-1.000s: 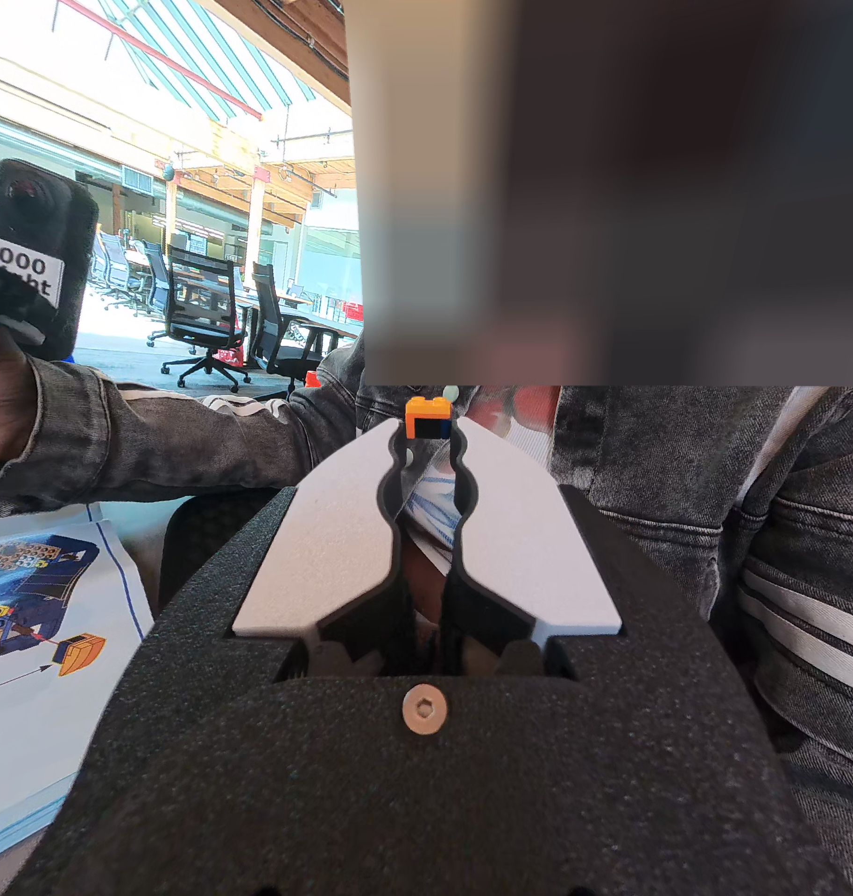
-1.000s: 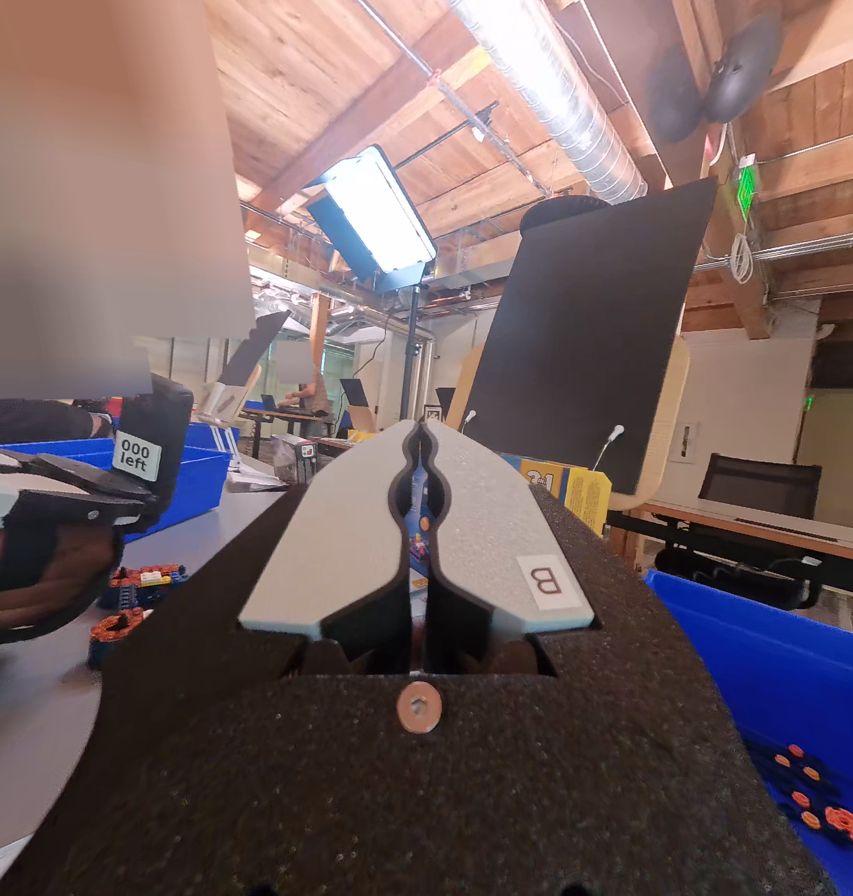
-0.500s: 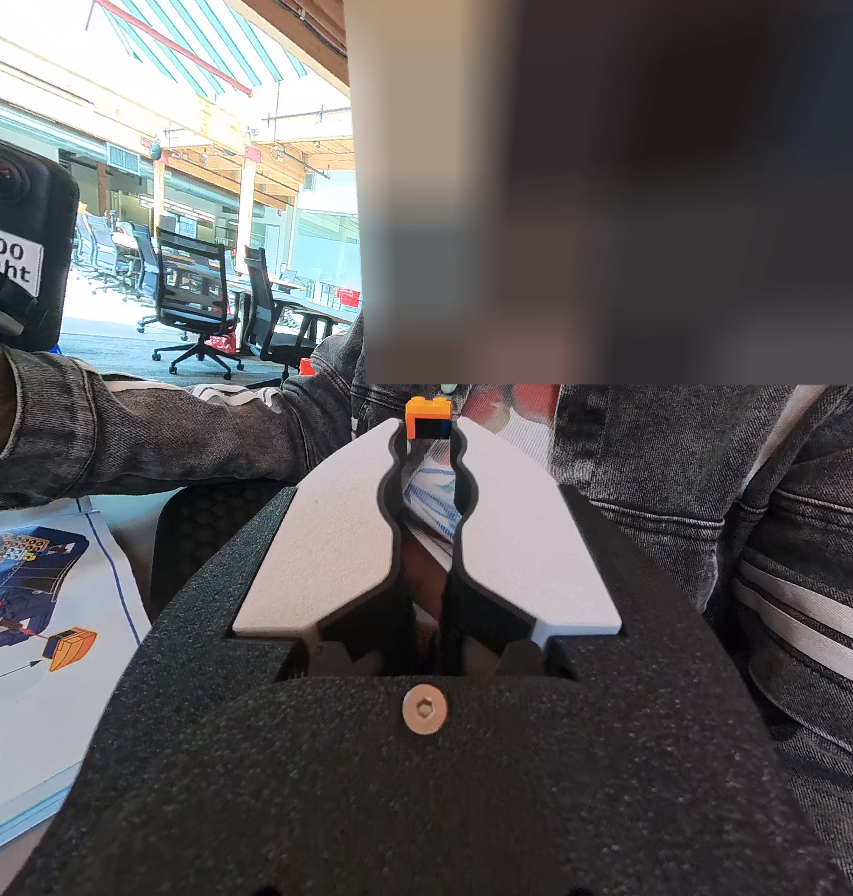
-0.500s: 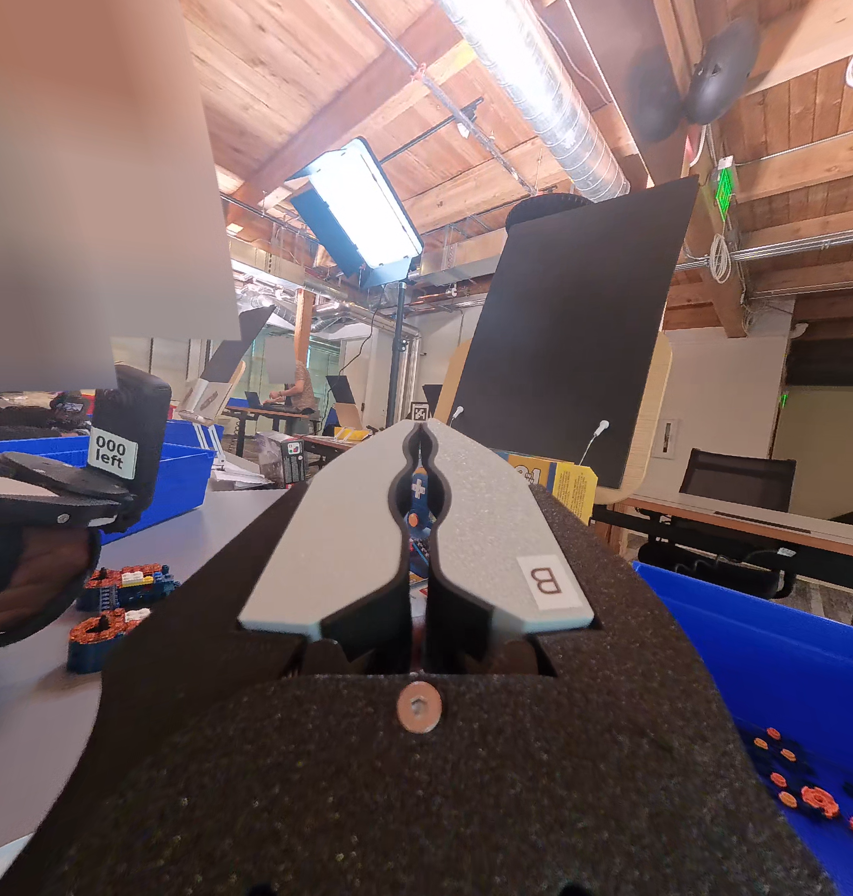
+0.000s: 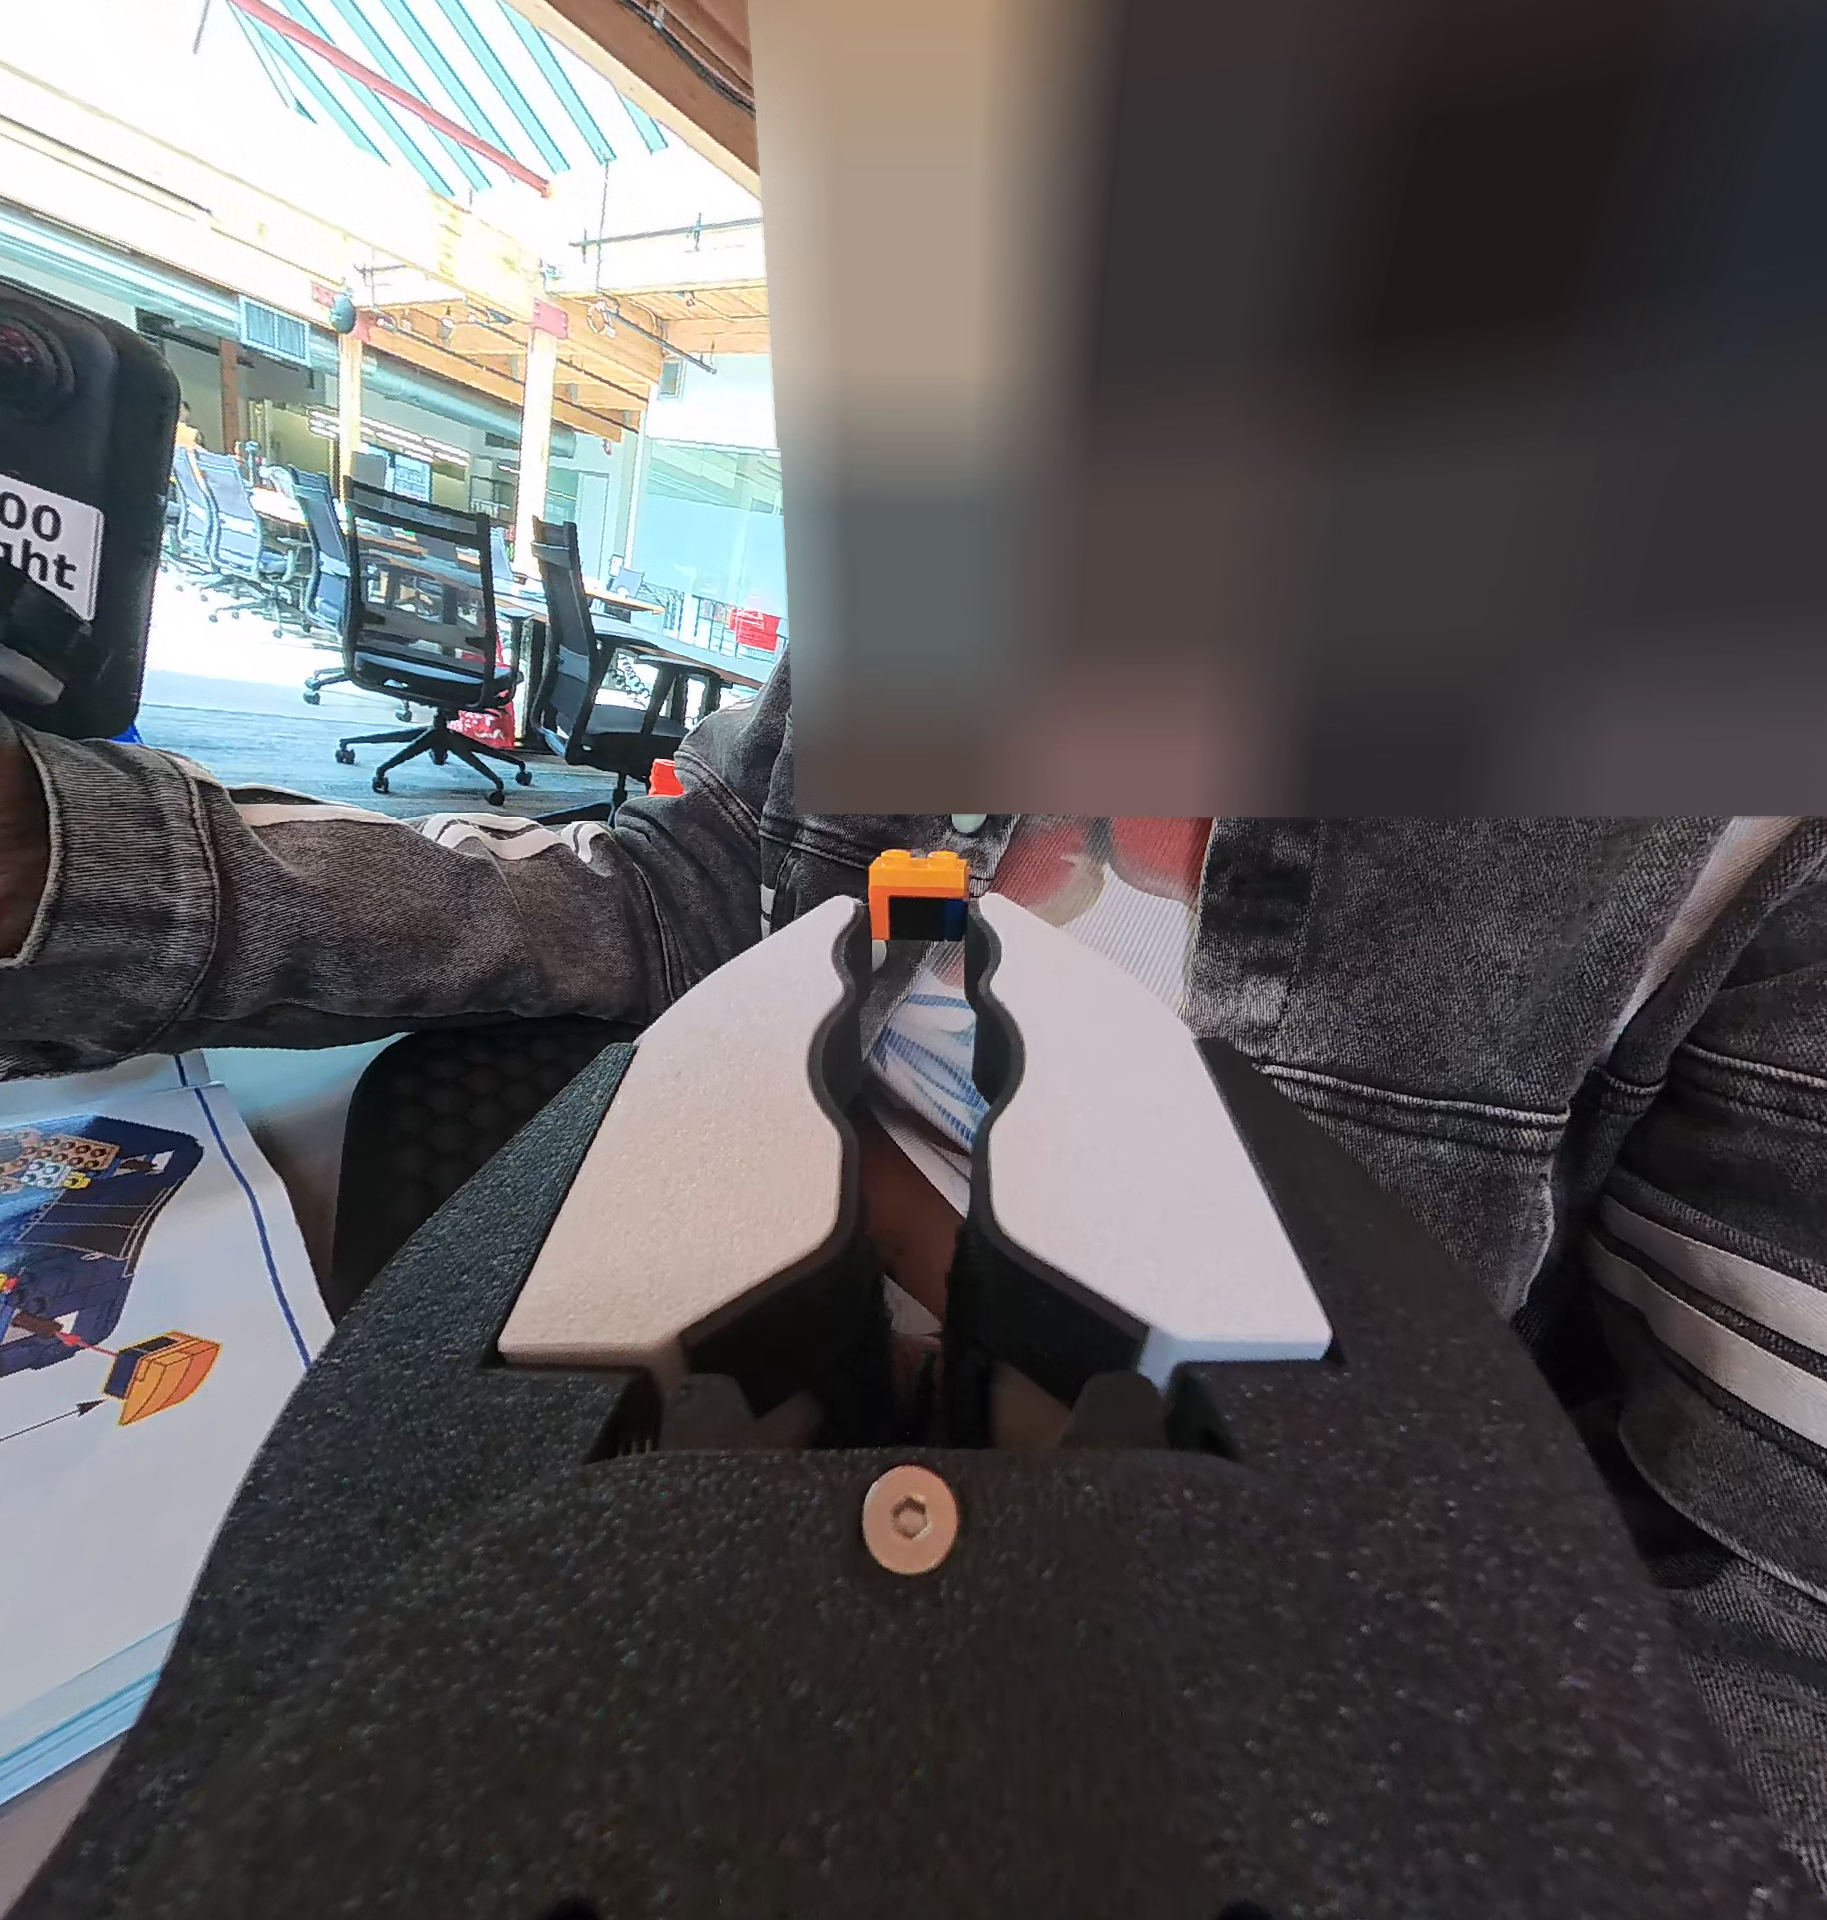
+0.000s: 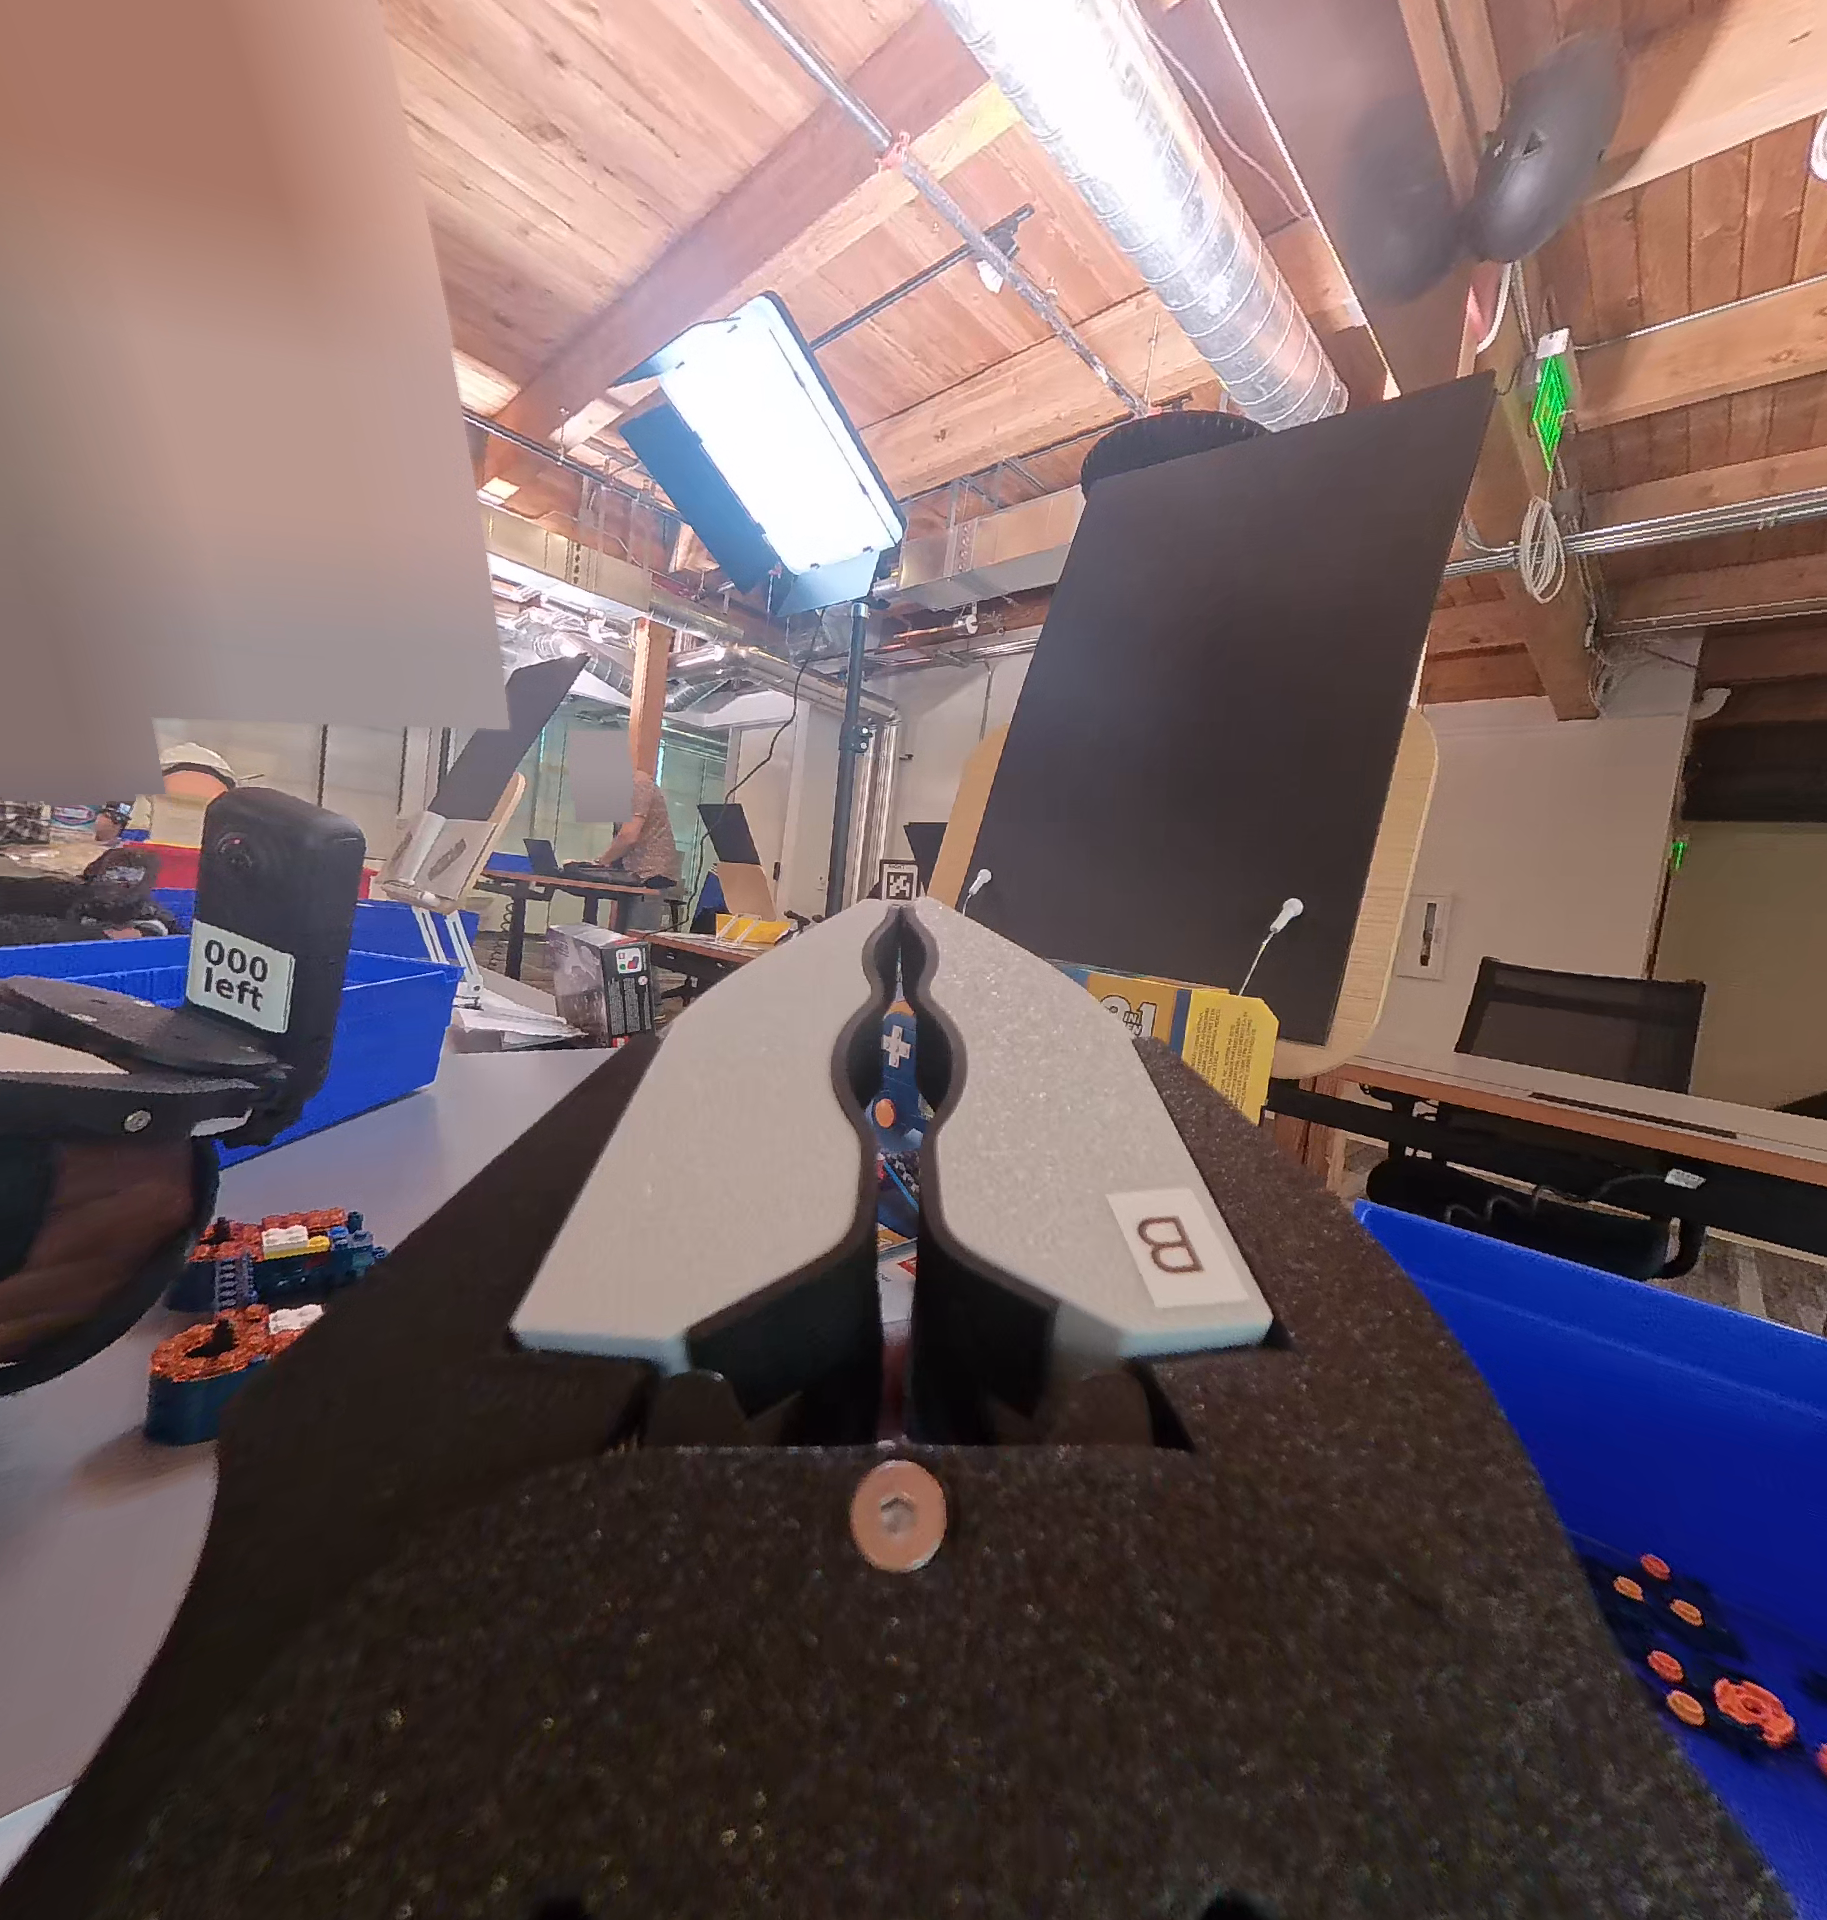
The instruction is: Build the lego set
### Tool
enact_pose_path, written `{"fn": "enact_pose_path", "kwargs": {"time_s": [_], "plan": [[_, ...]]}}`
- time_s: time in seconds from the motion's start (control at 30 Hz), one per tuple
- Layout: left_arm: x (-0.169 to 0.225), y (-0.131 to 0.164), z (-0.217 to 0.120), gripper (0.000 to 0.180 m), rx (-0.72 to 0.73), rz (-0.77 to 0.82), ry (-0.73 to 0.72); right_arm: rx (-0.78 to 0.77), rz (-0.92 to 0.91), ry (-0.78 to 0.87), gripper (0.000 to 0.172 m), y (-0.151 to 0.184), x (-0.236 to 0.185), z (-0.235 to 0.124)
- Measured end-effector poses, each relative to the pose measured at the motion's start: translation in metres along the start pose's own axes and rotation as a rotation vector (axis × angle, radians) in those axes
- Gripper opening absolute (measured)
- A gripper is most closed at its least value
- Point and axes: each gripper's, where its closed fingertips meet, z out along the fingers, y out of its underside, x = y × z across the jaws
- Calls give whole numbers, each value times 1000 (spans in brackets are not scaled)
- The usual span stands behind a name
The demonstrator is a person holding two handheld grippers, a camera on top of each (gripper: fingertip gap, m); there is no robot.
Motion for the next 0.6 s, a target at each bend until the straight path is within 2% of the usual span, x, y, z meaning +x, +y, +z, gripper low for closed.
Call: {"fn": "enact_pose_path", "kwargs": {"time_s": [0.6], "plan": [[-4, 0, -3, 16, 12, 2, -7, -3, 4, 0, 0, 0, 0, 0]]}}
